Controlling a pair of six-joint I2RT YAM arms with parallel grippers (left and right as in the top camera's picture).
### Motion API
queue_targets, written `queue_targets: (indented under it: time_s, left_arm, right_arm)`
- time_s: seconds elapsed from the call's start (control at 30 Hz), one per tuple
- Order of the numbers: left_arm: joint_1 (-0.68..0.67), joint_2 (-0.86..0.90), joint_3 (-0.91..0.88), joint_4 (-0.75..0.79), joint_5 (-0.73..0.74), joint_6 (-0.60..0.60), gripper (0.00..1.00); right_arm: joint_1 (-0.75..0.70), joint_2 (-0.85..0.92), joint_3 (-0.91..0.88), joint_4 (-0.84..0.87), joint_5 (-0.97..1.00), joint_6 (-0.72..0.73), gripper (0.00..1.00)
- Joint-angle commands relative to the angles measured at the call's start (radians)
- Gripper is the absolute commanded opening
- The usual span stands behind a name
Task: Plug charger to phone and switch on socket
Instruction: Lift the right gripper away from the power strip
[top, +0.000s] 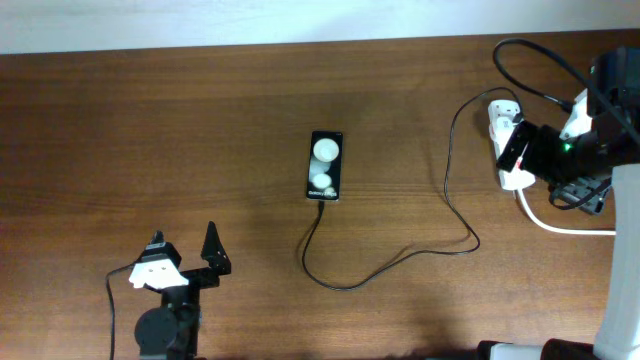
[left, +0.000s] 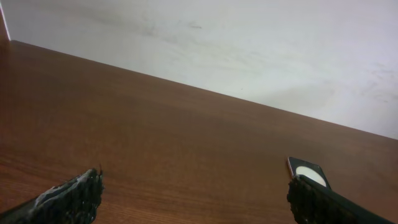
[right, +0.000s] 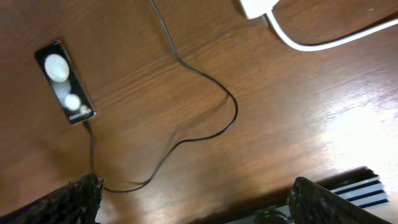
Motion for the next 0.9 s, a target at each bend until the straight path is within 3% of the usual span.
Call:
queue_targets:
  time_s: [0.0, 0.13, 0.37, 0.6, 0.87]
  left_arm:
    - [0.003, -0.007, -0.003, -0.003, 0.008, 0.006, 0.99]
    - [0.003, -0.006, -0.003, -0.003, 0.008, 0.006, 0.99]
    - [0.003, -0.007, -0.003, -0.003, 0.008, 0.006, 0.99]
    - [0.003, -0.006, -0.003, -0.003, 0.008, 0.006, 0.99]
    - [0.003, -0.007, -0.003, -0.003, 0.008, 0.006, 0.99]
  right_arm:
    - [0.005, 0.004, -0.006, -0.006, -0.010, -0.011, 0.99]
    - [0.044, 0.004, -0.031, -0.003, -0.011, -0.011, 0.99]
    - [0.389, 0.003, -0.031, 0.161, 0.130, -0.008, 0.99]
    - [0.367, -0.023, -0.031, 0.166, 0.173, -0.008, 0.99]
    - [0.305, -0.303, -0.031, 0.129, 0.219, -0.048, 0.99]
